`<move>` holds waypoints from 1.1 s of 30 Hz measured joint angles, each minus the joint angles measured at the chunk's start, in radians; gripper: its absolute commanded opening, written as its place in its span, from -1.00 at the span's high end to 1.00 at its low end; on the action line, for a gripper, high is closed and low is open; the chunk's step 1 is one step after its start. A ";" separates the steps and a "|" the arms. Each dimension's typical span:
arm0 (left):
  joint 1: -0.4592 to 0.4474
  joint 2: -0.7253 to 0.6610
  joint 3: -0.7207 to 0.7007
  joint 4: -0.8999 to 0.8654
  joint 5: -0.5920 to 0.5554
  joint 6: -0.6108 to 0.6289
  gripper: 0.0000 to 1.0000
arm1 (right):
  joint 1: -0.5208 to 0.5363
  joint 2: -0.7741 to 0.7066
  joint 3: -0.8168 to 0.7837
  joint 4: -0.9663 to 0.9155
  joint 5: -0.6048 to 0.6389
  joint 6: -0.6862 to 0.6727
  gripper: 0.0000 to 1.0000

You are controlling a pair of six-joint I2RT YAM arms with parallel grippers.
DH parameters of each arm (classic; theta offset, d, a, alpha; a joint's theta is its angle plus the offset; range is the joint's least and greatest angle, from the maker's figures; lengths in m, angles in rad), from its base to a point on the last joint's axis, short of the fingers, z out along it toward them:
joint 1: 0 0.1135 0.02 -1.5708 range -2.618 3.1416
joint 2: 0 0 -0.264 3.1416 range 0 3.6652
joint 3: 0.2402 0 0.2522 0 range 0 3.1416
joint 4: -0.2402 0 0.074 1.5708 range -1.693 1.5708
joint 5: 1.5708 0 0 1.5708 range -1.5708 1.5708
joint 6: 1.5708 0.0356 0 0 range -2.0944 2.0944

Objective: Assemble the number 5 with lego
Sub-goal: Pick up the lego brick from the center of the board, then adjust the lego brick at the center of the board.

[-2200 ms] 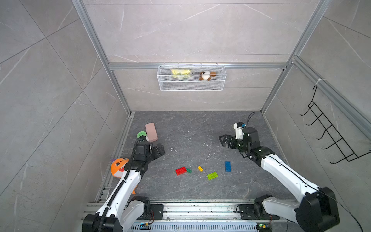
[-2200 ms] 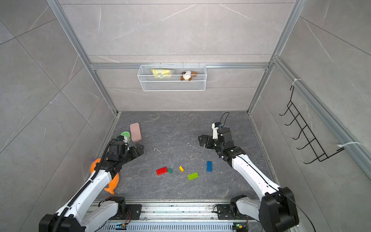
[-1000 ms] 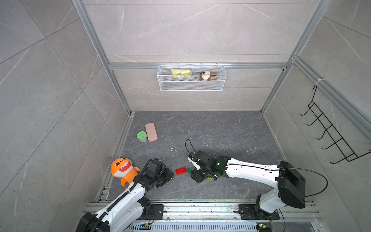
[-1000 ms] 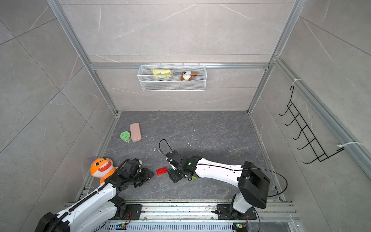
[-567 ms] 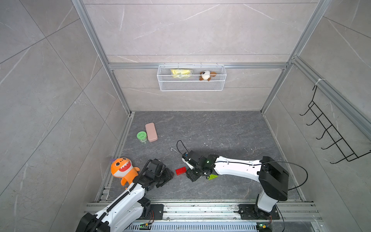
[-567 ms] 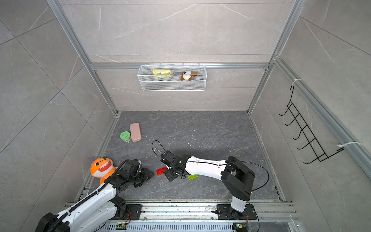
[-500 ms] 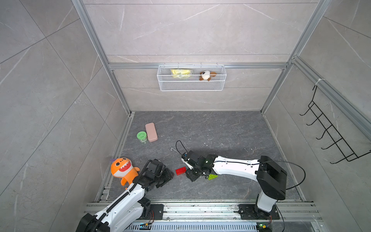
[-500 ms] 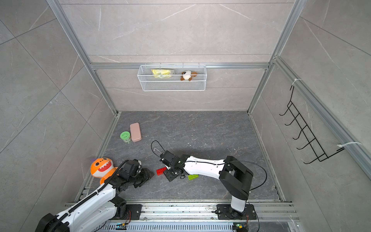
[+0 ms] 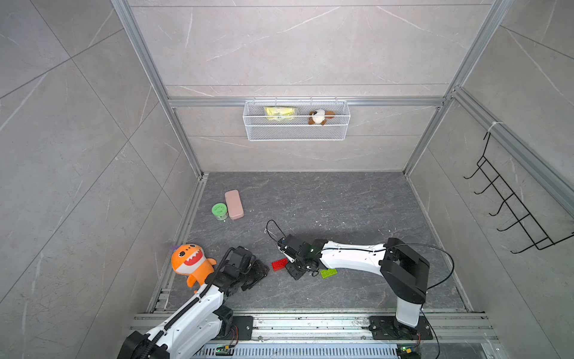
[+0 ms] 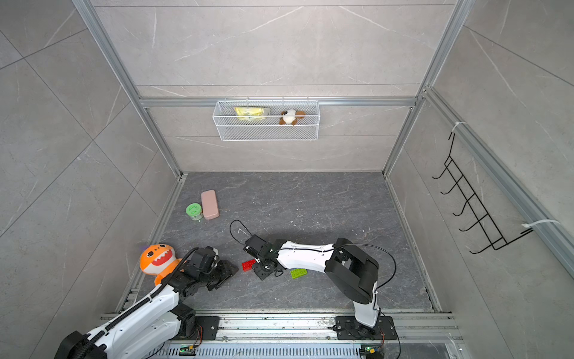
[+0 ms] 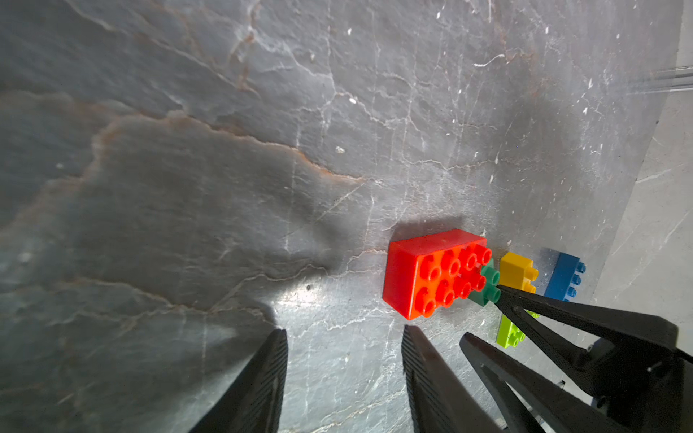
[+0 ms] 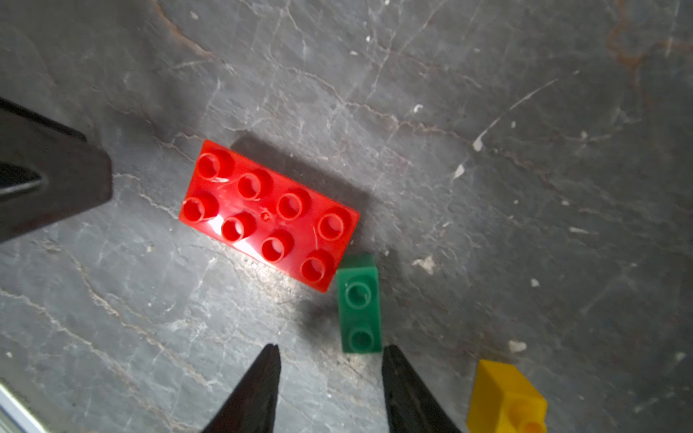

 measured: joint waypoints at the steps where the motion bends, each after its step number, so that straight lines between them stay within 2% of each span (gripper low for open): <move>1: 0.000 0.005 0.000 0.001 0.000 0.000 -0.08 | 0.000 0.003 0.004 0.000 0.003 -0.003 0.07; 4: 0.000 0.021 0.000 0.010 0.000 -0.001 -0.08 | 0.000 0.014 0.026 0.001 0.013 -0.010 0.07; 16: 0.000 0.045 0.000 0.046 0.000 -0.003 -0.06 | 0.000 0.057 0.054 0.005 0.032 -0.040 0.34; 21: 0.000 0.058 0.000 0.056 0.000 -0.005 0.10 | -0.001 0.057 0.054 0.005 0.034 -0.043 0.50; 25: 0.000 0.079 0.000 0.069 0.001 -0.006 0.21 | -0.008 0.056 0.046 0.005 0.038 -0.043 0.54; 33: -0.006 0.147 0.014 0.136 0.010 -0.005 0.22 | -0.035 0.000 -0.002 -0.006 0.055 -0.031 0.57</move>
